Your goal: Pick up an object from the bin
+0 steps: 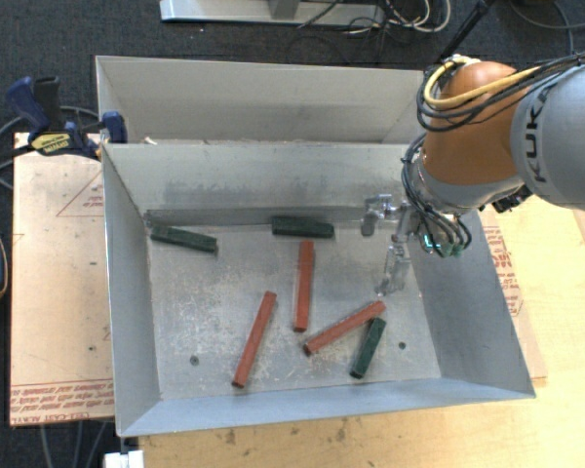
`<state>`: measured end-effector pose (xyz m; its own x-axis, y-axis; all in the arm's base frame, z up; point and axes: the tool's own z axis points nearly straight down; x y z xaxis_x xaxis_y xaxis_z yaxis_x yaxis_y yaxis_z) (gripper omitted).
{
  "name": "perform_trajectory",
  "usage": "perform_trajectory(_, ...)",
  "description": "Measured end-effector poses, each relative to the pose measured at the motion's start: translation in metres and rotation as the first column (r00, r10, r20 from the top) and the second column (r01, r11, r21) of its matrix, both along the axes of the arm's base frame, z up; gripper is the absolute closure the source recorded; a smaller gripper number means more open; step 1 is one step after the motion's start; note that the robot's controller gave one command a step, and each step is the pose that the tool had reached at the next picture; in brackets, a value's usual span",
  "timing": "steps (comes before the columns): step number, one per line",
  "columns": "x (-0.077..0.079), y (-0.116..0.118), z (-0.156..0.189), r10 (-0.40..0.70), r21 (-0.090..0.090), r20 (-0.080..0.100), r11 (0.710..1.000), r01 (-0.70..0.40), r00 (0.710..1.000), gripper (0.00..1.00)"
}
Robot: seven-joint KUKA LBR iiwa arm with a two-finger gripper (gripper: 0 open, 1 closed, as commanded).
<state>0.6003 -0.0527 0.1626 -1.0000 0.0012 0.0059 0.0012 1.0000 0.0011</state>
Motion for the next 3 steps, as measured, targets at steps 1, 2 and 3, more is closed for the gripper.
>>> perform_trajectory(1, -0.035, 0.008, -0.087, 0.403, 0.001, 0.005, 0.915, -0.403, 0.915, 0.0)
perform_trajectory(2, -0.033, 0.008, -0.083, 0.403, -0.003, 0.011, 0.915, -0.403, 0.915, 1.0)
perform_trajectory(3, -0.063, -0.022, 0.026, 0.386, -0.006, 0.014, 0.922, -0.386, 0.922, 1.0)
